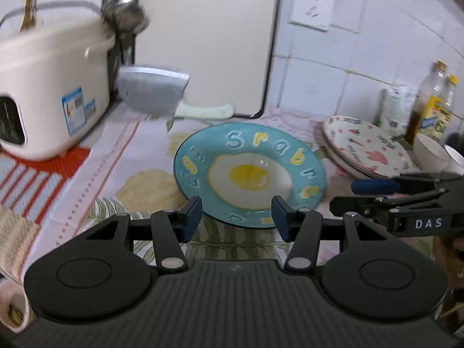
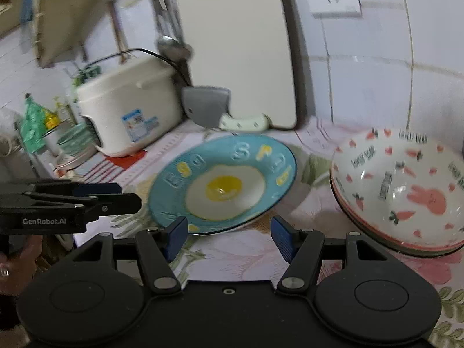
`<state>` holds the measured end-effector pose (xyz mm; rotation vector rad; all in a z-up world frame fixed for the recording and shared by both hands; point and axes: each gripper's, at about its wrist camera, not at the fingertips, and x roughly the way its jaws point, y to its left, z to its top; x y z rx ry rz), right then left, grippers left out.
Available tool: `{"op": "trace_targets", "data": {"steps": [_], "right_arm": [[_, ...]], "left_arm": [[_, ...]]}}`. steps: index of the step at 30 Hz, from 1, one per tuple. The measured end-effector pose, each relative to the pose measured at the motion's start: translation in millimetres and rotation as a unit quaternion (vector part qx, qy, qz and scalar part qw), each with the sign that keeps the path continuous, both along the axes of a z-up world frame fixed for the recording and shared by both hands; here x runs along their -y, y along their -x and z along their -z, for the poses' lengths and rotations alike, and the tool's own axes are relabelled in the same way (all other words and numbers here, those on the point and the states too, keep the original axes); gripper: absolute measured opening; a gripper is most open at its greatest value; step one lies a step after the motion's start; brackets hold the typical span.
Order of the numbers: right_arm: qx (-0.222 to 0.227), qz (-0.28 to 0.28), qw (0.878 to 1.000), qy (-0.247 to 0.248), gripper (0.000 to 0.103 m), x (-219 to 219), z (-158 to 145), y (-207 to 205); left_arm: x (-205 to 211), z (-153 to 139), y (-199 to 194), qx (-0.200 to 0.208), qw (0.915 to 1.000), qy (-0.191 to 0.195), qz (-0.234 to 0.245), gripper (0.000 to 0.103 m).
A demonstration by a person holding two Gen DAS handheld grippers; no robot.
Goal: Organize plates and bowls
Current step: 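Move both grippers to the blue Egg plate, then close both grippers on the rim of the blue Egg plate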
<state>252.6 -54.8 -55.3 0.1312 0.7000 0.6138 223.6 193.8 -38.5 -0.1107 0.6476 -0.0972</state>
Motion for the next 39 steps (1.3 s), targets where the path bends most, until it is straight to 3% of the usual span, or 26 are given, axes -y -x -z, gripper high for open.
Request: {"op": "trace_targets", "data": {"steps": [7, 12, 16, 19, 32, 36, 39], "right_arm": [[-0.055, 0.022, 0.998, -0.021, 0.065, -7, 19, -30], [-0.076, 0.029, 0.996, -0.032, 0.054, -12, 29, -41], [-0.085, 0.034, 0.995, -0.044, 0.037, -14, 34, -46], [-0.089, 0.04, 0.994, -0.049, 0.035, -14, 35, -49], [-0.057, 0.043, 0.997, -0.027, 0.033, -19, 39, -58], [-0.034, 0.038, 0.999, 0.006, 0.033, -24, 36, -49], [-0.037, 0.036, 0.999, 0.004, 0.033, -18, 36, -42]], "left_arm": [[-21, 25, -34, -0.039, 0.9973, 0.032, -0.054, 0.05], [-25, 33, -44, -0.045, 0.9966, 0.034, -0.06, 0.047], [-23, 36, -50, -0.045, 0.9971, 0.037, -0.048, 0.033], [-23, 39, -55, -0.046, 0.9972, 0.033, -0.049, 0.021], [-24, 46, -55, -0.03, 0.9959, 0.054, -0.066, 0.019], [-19, 46, -48, -0.026, 0.9964, 0.047, -0.066, 0.018], [-15, 42, -38, -0.028, 0.9972, 0.041, -0.057, 0.019]]}}
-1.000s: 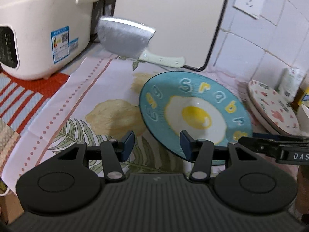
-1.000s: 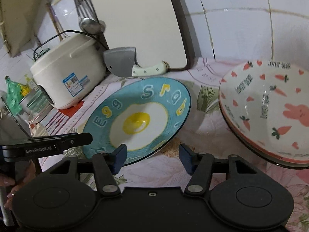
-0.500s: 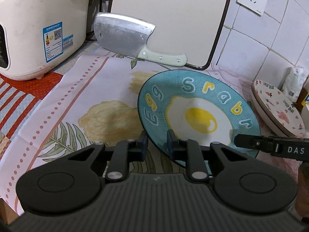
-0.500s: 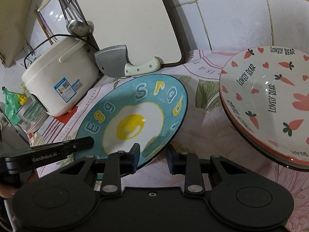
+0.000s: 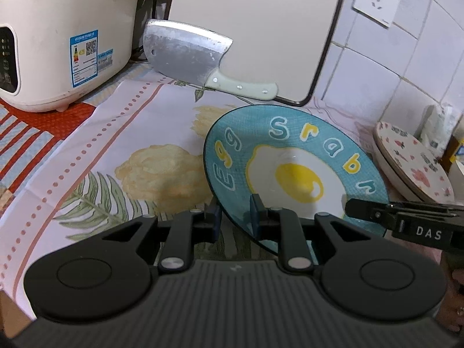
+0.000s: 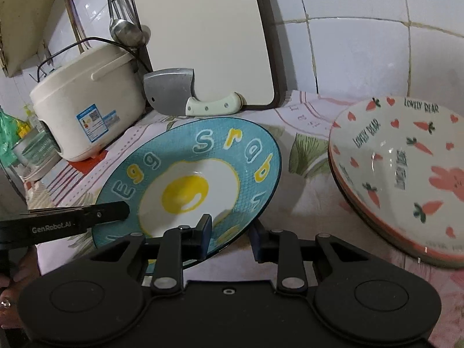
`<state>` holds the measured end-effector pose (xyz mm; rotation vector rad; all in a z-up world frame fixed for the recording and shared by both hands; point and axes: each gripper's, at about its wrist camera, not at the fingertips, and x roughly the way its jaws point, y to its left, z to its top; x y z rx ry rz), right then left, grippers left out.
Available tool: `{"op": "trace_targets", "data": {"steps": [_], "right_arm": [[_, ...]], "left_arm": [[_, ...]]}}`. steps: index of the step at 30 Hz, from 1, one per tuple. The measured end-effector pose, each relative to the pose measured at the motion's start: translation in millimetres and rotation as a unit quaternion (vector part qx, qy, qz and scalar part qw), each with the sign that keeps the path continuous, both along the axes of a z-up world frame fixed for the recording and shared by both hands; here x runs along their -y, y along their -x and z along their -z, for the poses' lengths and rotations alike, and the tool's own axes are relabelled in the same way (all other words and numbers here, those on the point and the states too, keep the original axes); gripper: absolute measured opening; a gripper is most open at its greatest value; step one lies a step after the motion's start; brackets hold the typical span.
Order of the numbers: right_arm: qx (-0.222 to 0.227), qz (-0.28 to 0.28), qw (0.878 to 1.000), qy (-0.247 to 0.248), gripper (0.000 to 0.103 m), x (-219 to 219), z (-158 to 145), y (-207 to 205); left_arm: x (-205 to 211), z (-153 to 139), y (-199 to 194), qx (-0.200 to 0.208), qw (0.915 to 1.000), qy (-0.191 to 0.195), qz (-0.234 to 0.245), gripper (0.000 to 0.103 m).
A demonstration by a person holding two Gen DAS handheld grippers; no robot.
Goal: Organize plates and bowls
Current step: 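Close both grippers on the rim of the blue Egg plate, then lift the Egg plate and carry it onto the bunny plate stack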
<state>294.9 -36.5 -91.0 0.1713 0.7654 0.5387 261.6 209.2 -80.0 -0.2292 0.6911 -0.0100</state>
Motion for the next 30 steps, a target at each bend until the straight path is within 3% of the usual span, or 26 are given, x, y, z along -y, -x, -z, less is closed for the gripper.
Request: {"op": "trace_targets", "data": {"steps": [20, 30], "right_arm": [[0.032, -0.001, 0.999, -0.041, 0.033, 67, -61, 91], [0.04, 0.013, 0.998, -0.047, 0.033, 110, -86, 113]], "left_arm": [[53, -67, 92, 0.046, 0.9973, -0.038, 0.043, 0.019], [96, -91, 105, 0.064, 0.9937, -0.052, 0.075, 0.019]]}}
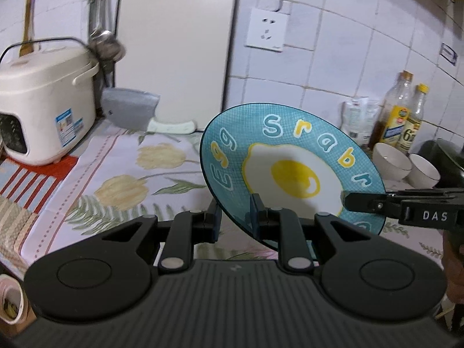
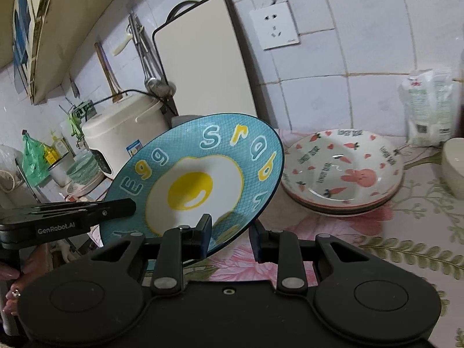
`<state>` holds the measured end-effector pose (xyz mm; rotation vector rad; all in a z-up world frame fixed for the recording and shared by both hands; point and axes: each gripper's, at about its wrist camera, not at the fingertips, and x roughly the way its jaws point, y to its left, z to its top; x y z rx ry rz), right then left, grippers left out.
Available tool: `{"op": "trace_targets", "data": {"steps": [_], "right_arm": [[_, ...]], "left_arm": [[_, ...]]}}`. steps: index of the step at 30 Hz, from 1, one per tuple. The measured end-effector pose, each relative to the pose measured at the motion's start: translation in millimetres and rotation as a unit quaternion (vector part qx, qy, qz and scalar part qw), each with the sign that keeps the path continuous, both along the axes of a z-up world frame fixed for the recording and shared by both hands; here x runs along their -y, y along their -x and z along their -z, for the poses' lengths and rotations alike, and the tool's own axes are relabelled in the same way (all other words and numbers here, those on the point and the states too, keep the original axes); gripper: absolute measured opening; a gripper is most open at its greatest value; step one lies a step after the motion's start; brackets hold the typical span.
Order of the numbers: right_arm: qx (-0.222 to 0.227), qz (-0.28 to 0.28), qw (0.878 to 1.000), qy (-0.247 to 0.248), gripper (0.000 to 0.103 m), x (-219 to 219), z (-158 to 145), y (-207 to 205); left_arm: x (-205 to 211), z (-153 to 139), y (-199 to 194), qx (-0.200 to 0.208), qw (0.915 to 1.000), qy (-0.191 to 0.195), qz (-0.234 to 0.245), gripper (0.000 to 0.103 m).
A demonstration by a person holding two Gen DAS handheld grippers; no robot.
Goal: Organize plates and bowls
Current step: 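Lift the Egg plate and carry it onto the bunny plate stack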
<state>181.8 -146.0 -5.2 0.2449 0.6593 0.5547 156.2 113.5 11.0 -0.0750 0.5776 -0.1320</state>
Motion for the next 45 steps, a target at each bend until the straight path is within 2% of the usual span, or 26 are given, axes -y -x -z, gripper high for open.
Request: {"op": "trace_targets", "data": {"steps": [7, 15, 19, 29, 37, 42, 45], "right_arm": [[-0.002, 0.02, 1.0, 0.006, 0.033, 28, -8, -1], [-0.007, 0.05, 0.999, 0.013, 0.033, 65, -14, -18], [-0.013, 0.067, 0.998, 0.014, 0.033, 83, -5, -35], [-0.077, 0.095, 0.992, 0.011, 0.033, 100, 39, -72], [-0.106, 0.1, 0.989, 0.016, 0.033, 97, 48, -92], [-0.124, 0.098, 0.987, 0.03, 0.033, 97, 47, -107], [-0.13, 0.095, 0.986, 0.035, 0.033, 95, 46, -113]], "left_arm": [[40, -7, -14, 0.005, 0.9997, -0.001, 0.022, 0.019], [72, -14, -49, 0.0, 0.9988, 0.011, 0.048, 0.019], [91, -5, -73, 0.004, 0.9988, 0.02, 0.044, 0.019], [111, 34, -130, -0.053, 0.9974, 0.03, 0.04, 0.019], [111, 46, -156, -0.084, 0.9952, 0.034, 0.037, 0.019], [109, 52, -170, -0.115, 0.9917, 0.045, 0.037, 0.019], [110, 52, -173, -0.119, 0.9915, 0.042, 0.033, 0.019]]}}
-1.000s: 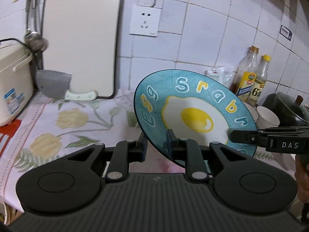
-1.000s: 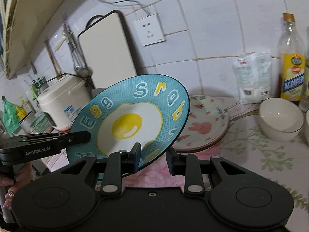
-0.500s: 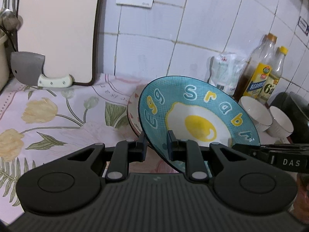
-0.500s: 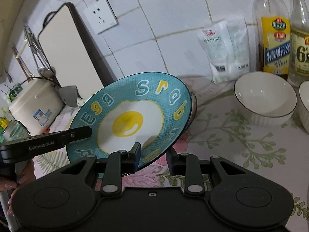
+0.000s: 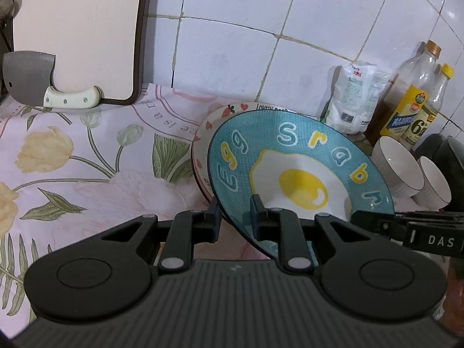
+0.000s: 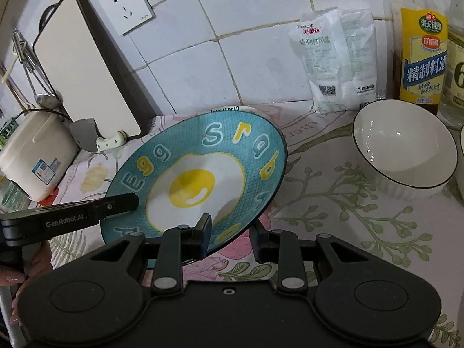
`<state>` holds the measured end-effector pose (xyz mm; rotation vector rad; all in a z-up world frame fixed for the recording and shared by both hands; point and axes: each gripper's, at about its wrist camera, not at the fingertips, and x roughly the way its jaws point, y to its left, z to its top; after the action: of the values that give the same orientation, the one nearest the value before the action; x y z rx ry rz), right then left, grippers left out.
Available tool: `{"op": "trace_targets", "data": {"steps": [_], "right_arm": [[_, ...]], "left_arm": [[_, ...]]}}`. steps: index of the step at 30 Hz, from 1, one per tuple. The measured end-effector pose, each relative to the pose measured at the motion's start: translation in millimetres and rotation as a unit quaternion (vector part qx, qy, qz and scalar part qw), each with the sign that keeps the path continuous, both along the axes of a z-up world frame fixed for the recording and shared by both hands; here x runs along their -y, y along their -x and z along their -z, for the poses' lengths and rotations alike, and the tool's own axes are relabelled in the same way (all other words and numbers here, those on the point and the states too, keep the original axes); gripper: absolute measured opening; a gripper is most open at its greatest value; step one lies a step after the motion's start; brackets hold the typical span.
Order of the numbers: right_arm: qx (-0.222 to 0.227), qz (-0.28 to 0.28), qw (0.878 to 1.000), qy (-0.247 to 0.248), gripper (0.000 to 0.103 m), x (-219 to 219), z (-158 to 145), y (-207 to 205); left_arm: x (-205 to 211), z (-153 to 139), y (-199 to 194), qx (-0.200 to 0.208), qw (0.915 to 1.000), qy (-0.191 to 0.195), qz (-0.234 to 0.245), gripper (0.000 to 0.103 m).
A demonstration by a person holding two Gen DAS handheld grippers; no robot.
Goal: Organize plates and bowls
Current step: 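Lift the Egg plate and carry it onto the bunny plate stack, then lower the Egg plate onto the stack and open both grippers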
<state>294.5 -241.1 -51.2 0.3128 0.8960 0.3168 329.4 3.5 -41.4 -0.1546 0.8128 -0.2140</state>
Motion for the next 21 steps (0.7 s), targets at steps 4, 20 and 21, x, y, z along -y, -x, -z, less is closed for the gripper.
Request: {"op": "trace_targets", "data": {"steps": [4, 20, 21], "right_arm": [[-0.002, -0.002, 1.0, 0.006, 0.033, -2, 1, -4], [0.022, -0.007, 0.997, 0.067, 0.037, -12, 6, -19], [0.029, -0.009, 0.997, 0.074, 0.037, -13, 6, -18]], "left_arm": [[1, -1, -5, -0.012, 0.9999, -0.006, -0.003, 0.019], [7, 1, -14, -0.025, 0.9991, -0.035, -0.003, 0.024], [9, 2, -13, -0.021, 0.9989, -0.042, -0.001, 0.027]]}}
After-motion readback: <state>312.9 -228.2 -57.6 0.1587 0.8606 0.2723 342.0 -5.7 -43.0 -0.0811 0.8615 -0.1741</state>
